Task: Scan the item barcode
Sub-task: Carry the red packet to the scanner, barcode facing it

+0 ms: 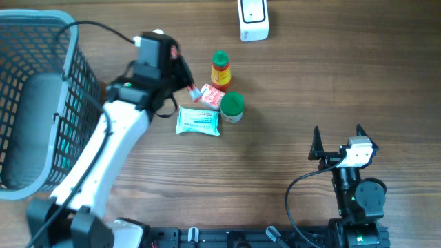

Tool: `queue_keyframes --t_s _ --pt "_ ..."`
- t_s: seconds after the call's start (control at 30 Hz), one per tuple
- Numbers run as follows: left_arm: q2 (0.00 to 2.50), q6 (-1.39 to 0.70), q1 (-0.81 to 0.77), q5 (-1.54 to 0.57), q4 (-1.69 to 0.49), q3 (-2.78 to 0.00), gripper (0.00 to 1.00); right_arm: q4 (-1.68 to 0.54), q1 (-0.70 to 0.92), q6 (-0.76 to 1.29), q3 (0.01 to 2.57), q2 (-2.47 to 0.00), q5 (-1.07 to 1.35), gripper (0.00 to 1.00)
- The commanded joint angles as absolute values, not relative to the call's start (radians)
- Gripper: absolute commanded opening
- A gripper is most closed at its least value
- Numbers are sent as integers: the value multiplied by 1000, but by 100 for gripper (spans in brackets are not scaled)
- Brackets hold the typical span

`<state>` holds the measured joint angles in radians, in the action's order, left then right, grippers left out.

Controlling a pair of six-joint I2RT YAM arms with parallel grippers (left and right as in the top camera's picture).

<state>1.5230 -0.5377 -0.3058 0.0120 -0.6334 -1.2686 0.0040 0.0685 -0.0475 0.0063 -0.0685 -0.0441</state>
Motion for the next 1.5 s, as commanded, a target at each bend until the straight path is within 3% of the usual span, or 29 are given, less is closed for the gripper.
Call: queue_keyframes --t_s 0.0,0.13,0.4,0.6,0.9,1.47 --pt "1597 -474 -340 117 -670 -1270 4 8 64 -52 6 -70 -28 100" --pt "1650 -474 -343 103 -707 -1270 4 8 64 -52 6 -70 -28 100" --pt "1672 -371 -369 -235 -723 -1270 4 8 64 -52 6 -70 -28 100" --pt "1672 -318 -488 -141 -692 -1270 4 8 64 -52 6 -70 -28 100" --pt "1677 -238 -719 48 -472 -1270 4 8 64 -52 6 -70 -28 100" --pt "1903 -240 -734 -40 -311 -1270 4 8 64 -52 6 -70 -28 100"
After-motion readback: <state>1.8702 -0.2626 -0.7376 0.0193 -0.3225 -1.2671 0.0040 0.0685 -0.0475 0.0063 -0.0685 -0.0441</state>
